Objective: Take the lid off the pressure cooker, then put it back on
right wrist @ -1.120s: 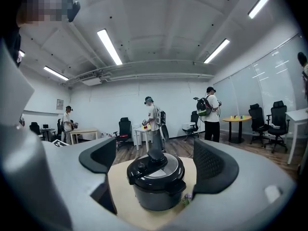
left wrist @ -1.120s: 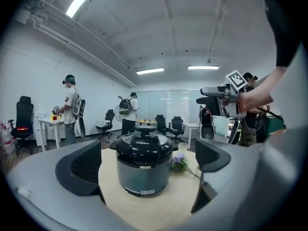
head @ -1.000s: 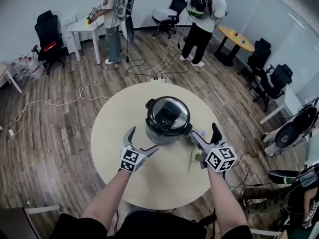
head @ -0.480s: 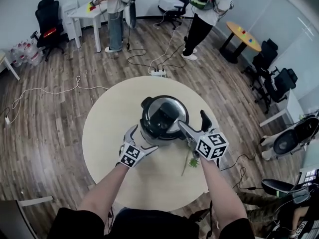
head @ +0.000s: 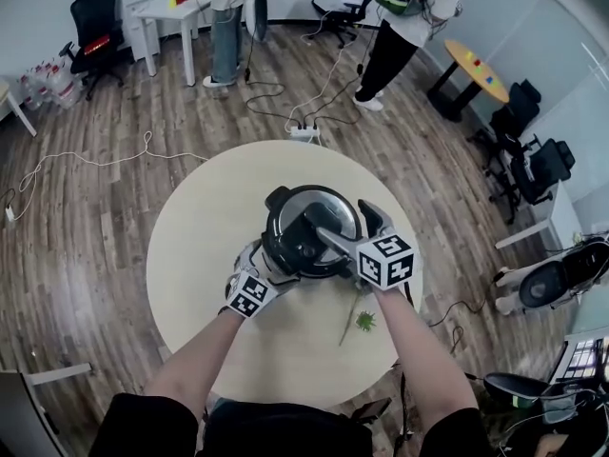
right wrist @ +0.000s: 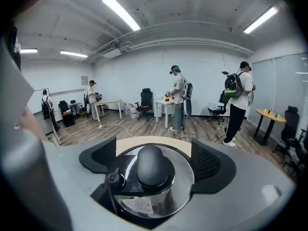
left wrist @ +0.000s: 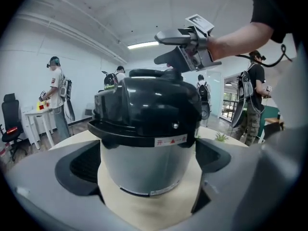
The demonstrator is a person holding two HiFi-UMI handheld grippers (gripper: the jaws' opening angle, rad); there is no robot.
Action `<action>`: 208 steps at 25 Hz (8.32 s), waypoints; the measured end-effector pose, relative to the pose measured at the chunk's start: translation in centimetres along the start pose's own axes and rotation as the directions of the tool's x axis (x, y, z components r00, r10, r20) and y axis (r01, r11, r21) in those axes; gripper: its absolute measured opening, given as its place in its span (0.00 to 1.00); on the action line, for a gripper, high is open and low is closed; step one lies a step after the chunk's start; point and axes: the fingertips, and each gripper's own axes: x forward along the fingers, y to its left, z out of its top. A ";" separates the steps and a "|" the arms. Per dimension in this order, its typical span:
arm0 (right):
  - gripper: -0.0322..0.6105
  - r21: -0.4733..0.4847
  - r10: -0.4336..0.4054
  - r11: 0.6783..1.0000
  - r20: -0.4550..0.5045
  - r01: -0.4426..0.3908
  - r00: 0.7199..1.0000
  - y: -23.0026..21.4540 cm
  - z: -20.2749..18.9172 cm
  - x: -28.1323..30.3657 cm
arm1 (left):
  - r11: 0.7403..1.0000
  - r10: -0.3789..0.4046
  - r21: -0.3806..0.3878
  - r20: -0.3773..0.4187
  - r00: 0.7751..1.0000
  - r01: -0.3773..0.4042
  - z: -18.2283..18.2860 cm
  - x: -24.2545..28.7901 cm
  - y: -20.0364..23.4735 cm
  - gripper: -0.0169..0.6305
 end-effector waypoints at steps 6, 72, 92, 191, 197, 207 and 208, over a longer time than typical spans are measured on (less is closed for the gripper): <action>0.82 -0.100 0.047 0.993 -0.177 -0.065 0.983 -0.6 -1.8 3.6 | 1.000 -0.015 -0.008 0.036 0.999 0.015 0.1 0.4 0.0 0.94; 0.50 0.153 -0.185 0.937 -0.544 0.314 0.819 -1.0 -5.0 6.8 | 0.999 0.010 -0.034 0.024 1.000 -0.009 -1.0 0.8 -0.5 0.94; 0.50 0.080 -0.264 0.931 -0.526 0.356 0.809 -9.4 -1.8 -9.9 | 0.999 0.009 -0.035 0.017 1.000 -0.008 -1.0 1.0 -0.2 0.94; 0.50 0.174 -0.095 0.949 -0.639 0.263 0.764 -1.4 -14.9 -17.4 | 0.999 0.012 -0.031 0.019 1.000 -0.011 -1.4 0.7 -0.6 0.94; 0.50 0.194 -0.133 0.933 -0.596 0.302 0.792 -6.6 -7.7 -14.5 | 0.999 0.013 -0.033 0.012 1.000 -0.012 -0.9 0.8 -0.3 0.94; 0.50 0.248 -0.120 0.922 -0.546 0.297 0.829 -8.2 -0.5 -3.3 | 0.999 0.009 -0.031 0.027 1.000 -0.008 -0.5 0.8 -0.4 0.94; 0.50 0.252 -0.115 0.922 -0.547 0.294 0.829 -7.9 -0.3 -2.3 | 0.999 0.007 -0.032 0.028 1.000 -0.006 -0.4 0.8 -0.4 0.94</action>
